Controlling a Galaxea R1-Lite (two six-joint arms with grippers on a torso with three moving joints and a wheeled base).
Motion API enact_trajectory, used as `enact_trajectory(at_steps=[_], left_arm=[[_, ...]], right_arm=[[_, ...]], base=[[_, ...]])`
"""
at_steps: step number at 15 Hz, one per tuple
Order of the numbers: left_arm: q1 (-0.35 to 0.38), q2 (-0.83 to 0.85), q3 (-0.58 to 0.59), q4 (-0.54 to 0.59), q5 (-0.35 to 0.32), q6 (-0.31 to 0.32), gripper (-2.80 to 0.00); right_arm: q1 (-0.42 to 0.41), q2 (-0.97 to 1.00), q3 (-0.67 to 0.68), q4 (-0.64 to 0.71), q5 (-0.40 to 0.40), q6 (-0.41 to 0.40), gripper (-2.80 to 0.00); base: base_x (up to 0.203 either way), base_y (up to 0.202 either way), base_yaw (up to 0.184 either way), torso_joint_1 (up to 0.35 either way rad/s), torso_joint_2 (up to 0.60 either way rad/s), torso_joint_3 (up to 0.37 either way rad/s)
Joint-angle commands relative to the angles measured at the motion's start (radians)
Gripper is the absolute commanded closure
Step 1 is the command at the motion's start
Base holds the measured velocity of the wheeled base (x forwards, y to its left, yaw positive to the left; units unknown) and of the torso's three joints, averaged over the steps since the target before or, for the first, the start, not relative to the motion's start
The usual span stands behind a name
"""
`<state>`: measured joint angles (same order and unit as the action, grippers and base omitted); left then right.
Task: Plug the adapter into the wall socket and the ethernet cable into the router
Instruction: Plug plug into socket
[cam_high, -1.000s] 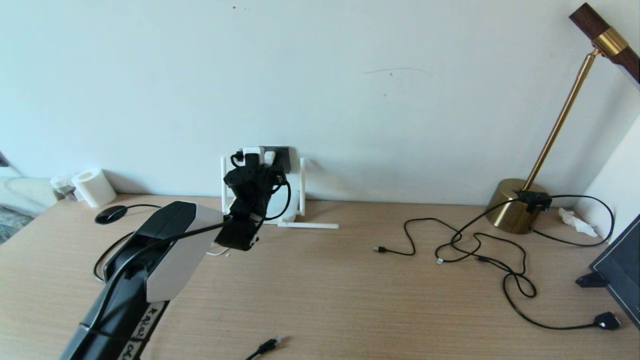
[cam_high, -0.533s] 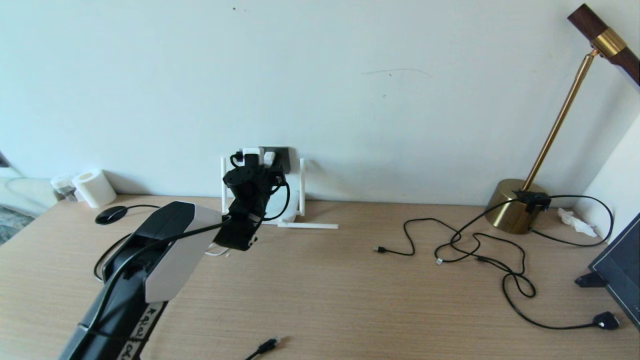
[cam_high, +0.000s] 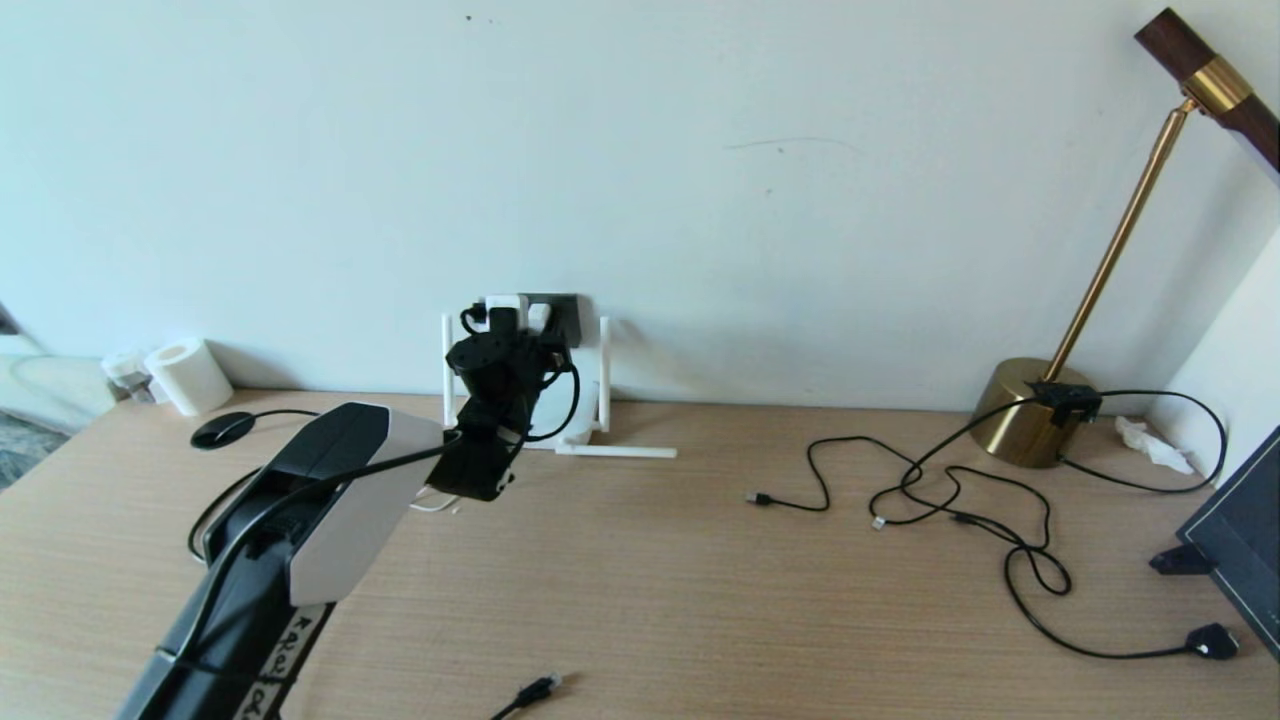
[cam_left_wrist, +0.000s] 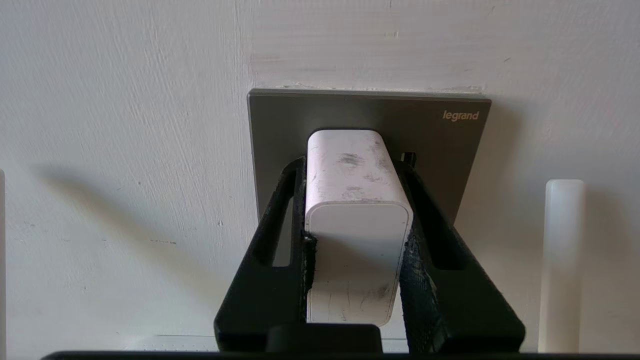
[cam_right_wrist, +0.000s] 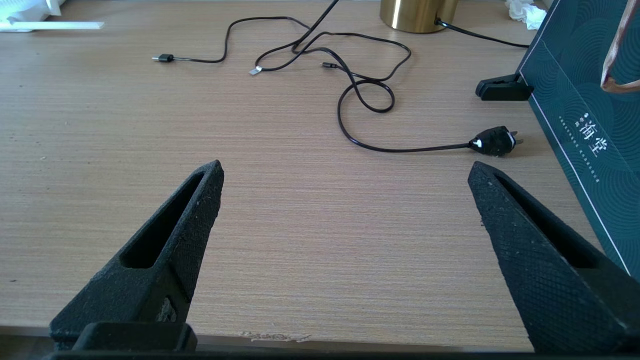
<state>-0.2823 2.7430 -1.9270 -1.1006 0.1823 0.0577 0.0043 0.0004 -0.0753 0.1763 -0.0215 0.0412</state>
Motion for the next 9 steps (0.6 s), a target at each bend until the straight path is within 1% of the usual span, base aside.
enact_trajectory(at_steps=[1, 6, 9], left_arm=[[-0.001, 0.004, 0.0, -0.008, 0.002, 0.001, -2.8], [-0.001, 0.001, 0.0, -0.018, 0.002, 0.001, -2.8], [-0.001, -0.008, 0.012, -0.034, 0.014, 0.001, -2.8]], right_arm=[[0.0, 0.0, 0.0, 0.002, 0.0, 0.0, -2.8], [0.0, 0.0, 0.0, 0.0, 0.0, 0.0, -2.8], [0.0, 0.0, 0.0, 0.002, 0.0, 0.0, -2.8]], base=[[0.0, 0.0, 0.0, 0.0, 0.0, 0.0], [0.0, 0.0, 0.0, 0.0, 0.0, 0.0], [0.0, 0.0, 0.0, 0.0, 0.0, 0.0]])
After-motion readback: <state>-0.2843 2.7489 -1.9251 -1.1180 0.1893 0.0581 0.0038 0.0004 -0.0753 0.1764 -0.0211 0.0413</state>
